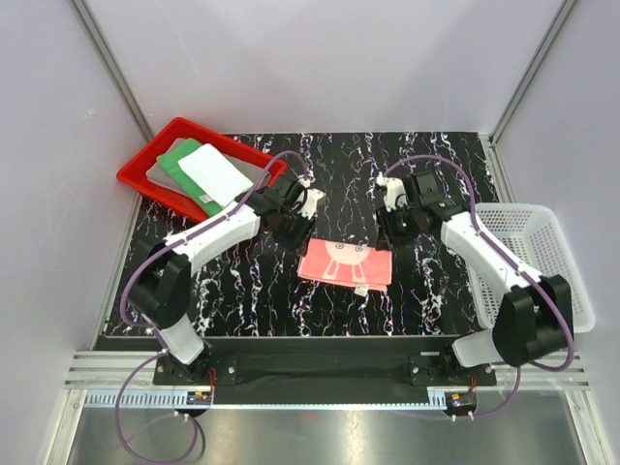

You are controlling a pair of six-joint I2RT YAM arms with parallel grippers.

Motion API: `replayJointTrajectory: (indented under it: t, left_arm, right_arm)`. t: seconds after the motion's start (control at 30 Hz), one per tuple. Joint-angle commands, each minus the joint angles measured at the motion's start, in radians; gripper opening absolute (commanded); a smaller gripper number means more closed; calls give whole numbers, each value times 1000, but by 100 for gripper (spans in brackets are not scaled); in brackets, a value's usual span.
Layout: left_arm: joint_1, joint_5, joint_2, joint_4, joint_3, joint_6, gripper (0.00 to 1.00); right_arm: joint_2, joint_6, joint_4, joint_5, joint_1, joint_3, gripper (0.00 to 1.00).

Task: Fold and stack the towels
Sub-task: Fold the towel

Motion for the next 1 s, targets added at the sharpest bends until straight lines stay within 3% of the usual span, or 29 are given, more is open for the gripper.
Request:
replayJointTrajectory:
  t: [0.0, 0.03, 0.13, 0.3, 0.4, 0.5, 0.67, 0.73, 0.83, 0.97]
  left_arm:
    - [-1, -56, -21, 76, -37, -134, 44]
    - [1, -85, -34, 94, -78, -185, 45]
    - [4, -53, -57, 174, -137, -284, 47]
    - [5, 50, -26, 303, -230, -386, 49]
    - [4, -27, 4, 295, -263, -421, 45]
    - [5, -108, 18, 268, -286, -466, 32]
    - [4, -104, -54, 283, -341, -512, 24]
    - [5, -113, -66, 263, -326, -513, 24]
    - [5, -156, -86, 208, -280, -500, 37]
    - [7, -142, -123, 200, -250, -490, 43]
  right_arm:
    - [64, 323, -10, 149, 3, 74, 33]
    - [59, 441, -3, 187, 4, 48, 32]
    - [8, 547, 65, 177, 4, -59, 35]
    - [-10, 626, 265, 129, 4, -283, 35]
    - [2, 626, 307, 180, 6, -341, 35]
    - [11, 568, 304, 232, 6, -308, 35]
    - [15, 494, 110, 264, 6, -156, 38]
    - [-2, 509, 85, 242, 6, -141, 39]
    - [-22, 561, 75, 205, 6, -179, 39]
    - [-88, 658, 186, 185, 6, -291, 39]
